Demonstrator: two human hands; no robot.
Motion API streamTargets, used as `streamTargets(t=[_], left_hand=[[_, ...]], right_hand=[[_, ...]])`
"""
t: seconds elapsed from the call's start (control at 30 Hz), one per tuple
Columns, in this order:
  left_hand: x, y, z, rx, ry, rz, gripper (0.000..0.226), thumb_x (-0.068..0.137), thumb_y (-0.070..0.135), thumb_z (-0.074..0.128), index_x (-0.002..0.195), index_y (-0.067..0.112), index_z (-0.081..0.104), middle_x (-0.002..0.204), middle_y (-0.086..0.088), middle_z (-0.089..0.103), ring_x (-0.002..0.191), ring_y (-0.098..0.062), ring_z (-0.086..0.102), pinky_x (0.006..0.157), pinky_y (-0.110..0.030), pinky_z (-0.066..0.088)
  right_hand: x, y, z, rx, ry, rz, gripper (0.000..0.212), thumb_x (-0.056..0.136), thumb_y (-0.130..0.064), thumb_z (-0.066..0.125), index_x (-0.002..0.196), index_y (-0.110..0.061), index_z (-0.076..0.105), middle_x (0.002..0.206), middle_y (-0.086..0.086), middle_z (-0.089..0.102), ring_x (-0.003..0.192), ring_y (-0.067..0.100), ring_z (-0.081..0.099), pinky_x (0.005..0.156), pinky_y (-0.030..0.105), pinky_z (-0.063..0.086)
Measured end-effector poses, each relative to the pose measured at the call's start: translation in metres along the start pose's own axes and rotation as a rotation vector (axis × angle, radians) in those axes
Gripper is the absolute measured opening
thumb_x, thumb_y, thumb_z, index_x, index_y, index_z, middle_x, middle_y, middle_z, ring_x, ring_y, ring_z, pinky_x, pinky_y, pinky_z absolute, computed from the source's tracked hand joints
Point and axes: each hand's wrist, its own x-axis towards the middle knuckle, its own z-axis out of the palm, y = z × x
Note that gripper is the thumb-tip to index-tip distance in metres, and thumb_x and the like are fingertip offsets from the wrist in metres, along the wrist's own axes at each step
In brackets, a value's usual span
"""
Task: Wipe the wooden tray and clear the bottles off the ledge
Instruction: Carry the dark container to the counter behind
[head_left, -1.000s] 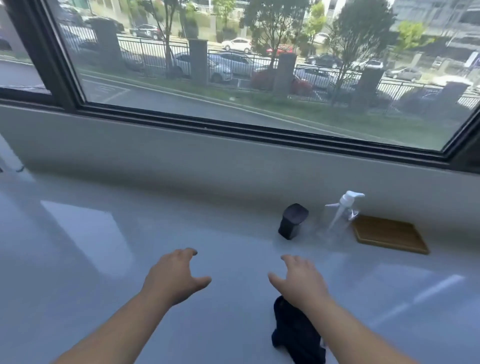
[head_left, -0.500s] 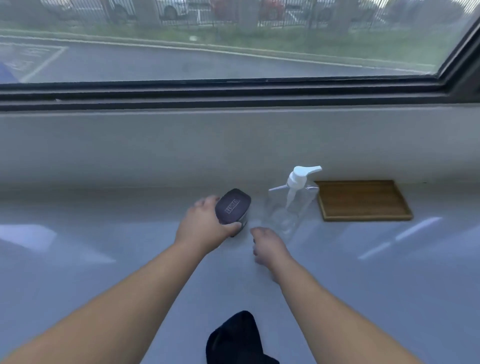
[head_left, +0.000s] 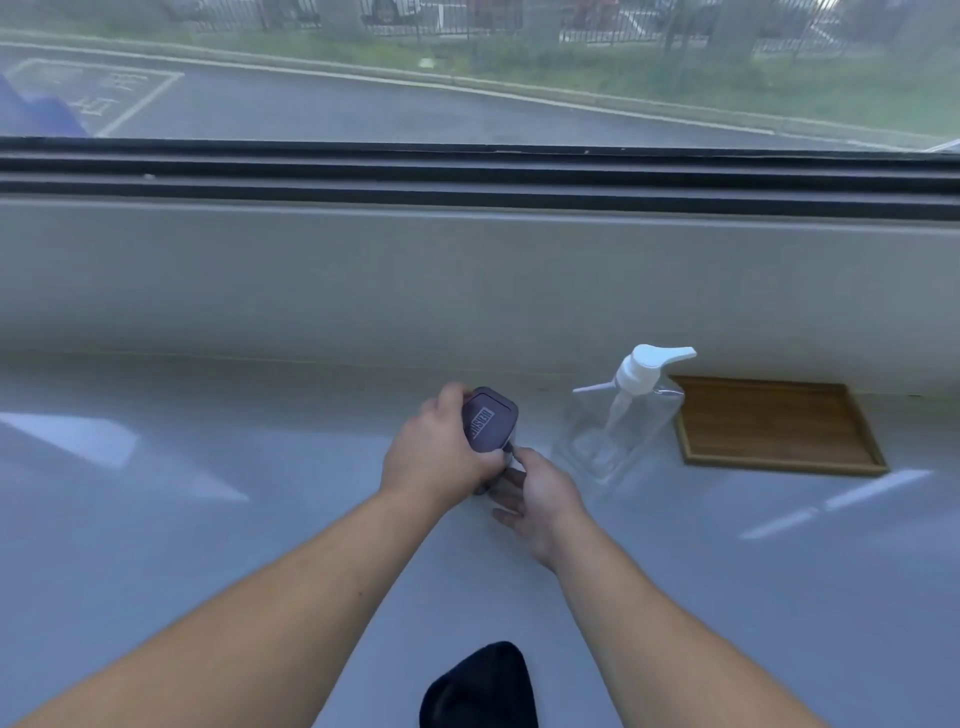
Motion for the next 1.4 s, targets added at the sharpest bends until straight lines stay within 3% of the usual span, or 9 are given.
streamTargets(t=[0.1, 0.2, 0.37, 0.5, 0.67, 0.77, 1.1, 1.27, 1.4], left_hand=[[-0.026, -0.024, -0.031, -0.04, 0.069, -0.024, 0.066, 0.066, 0.05, 0.075, 0.125, 0.037, 0.049, 0.115, 0.01, 0.063, 0.098, -0.02, 0.061, 0.076, -0.036, 0.054], [-0.057, -0.058, -0.069, -0.052, 0.117, -0.08, 0.069, 0.066, 0.051, 0.075, 0.128, 0.038, 0.048, 0.117, 0.009, 0.063, 0.102, -0.02, 0.062, 0.08, -0.037, 0.055], [-0.138, -0.143, -0.152, -0.081, 0.24, -0.195, 0.068, 0.064, 0.055, 0.074, 0.125, 0.042, 0.048, 0.113, 0.01, 0.062, 0.099, -0.018, 0.063, 0.081, -0.039, 0.058], [-0.226, -0.23, -0.225, -0.082, 0.343, -0.303, 0.069, 0.062, 0.054, 0.076, 0.123, 0.041, 0.046, 0.111, 0.01, 0.062, 0.096, -0.019, 0.063, 0.077, -0.036, 0.056], [-0.364, -0.343, -0.306, -0.038, 0.466, -0.463, 0.069, 0.063, 0.051, 0.077, 0.123, 0.035, 0.048, 0.111, 0.006, 0.064, 0.095, -0.024, 0.064, 0.073, -0.034, 0.054], [-0.455, -0.407, -0.344, -0.007, 0.534, -0.567, 0.068, 0.066, 0.051, 0.077, 0.124, 0.034, 0.047, 0.111, 0.003, 0.064, 0.095, -0.026, 0.065, 0.074, -0.035, 0.055], [-0.698, -0.552, -0.403, 0.008, 0.742, -0.921, 0.074, 0.064, 0.062, 0.077, 0.125, 0.035, 0.044, 0.112, 0.006, 0.062, 0.094, -0.023, 0.063, 0.073, -0.034, 0.054], [-0.771, -0.599, -0.409, -0.018, 0.771, -1.087, 0.074, 0.064, 0.062, 0.078, 0.125, 0.035, 0.045, 0.114, 0.005, 0.062, 0.095, -0.023, 0.063, 0.074, -0.034, 0.053], [-0.799, -0.637, -0.411, -0.039, 0.76, -1.194, 0.074, 0.065, 0.061, 0.078, 0.126, 0.034, 0.045, 0.116, 0.004, 0.062, 0.096, -0.023, 0.063, 0.074, -0.034, 0.053]], right_hand=[[-0.021, 0.009, 0.032, -0.051, -0.034, -0.028, 0.026, 0.098, -0.035, 0.055, 0.103, -0.022, 0.076, 0.078, -0.004, 0.08, 0.094, 0.029, 0.073, 0.1, 0.047, 0.051], [-0.051, 0.025, 0.077, -0.117, -0.095, -0.044, 0.025, 0.097, -0.033, 0.056, 0.102, -0.021, 0.077, 0.079, -0.003, 0.08, 0.084, 0.029, 0.07, 0.088, 0.041, 0.053], [-0.118, 0.08, 0.179, -0.258, -0.212, -0.058, 0.028, 0.097, -0.035, 0.059, 0.109, -0.019, 0.079, 0.112, 0.008, 0.079, 0.091, 0.033, 0.072, 0.092, 0.045, 0.058], [-0.184, 0.153, 0.271, -0.375, -0.325, -0.074, 0.021, 0.099, -0.034, 0.058, 0.103, -0.023, 0.076, 0.116, 0.008, 0.076, 0.111, 0.038, 0.071, 0.099, 0.05, 0.058], [-0.275, 0.271, 0.382, -0.516, -0.501, -0.053, 0.022, 0.101, -0.034, 0.056, 0.108, -0.021, 0.073, 0.121, 0.011, 0.073, 0.111, 0.039, 0.07, 0.098, 0.049, 0.057], [-0.334, 0.35, 0.439, -0.607, -0.602, -0.031, 0.023, 0.099, -0.033, 0.058, 0.109, -0.021, 0.074, 0.119, 0.011, 0.074, 0.109, 0.039, 0.071, 0.089, 0.046, 0.058], [-0.479, 0.551, 0.562, -0.94, -0.924, 0.067, 0.026, 0.092, -0.032, 0.061, 0.109, -0.02, 0.077, 0.114, 0.01, 0.076, 0.107, 0.035, 0.073, 0.101, 0.048, 0.057], [-0.513, 0.626, 0.602, -1.068, -1.027, 0.142, 0.022, 0.093, -0.031, 0.06, 0.103, -0.021, 0.077, 0.117, 0.011, 0.073, 0.107, 0.034, 0.073, 0.104, 0.049, 0.055], [-0.517, 0.672, 0.63, -1.14, -1.076, 0.229, 0.026, 0.093, -0.032, 0.06, 0.11, -0.019, 0.075, 0.123, 0.012, 0.071, 0.109, 0.034, 0.072, 0.1, 0.046, 0.058]])
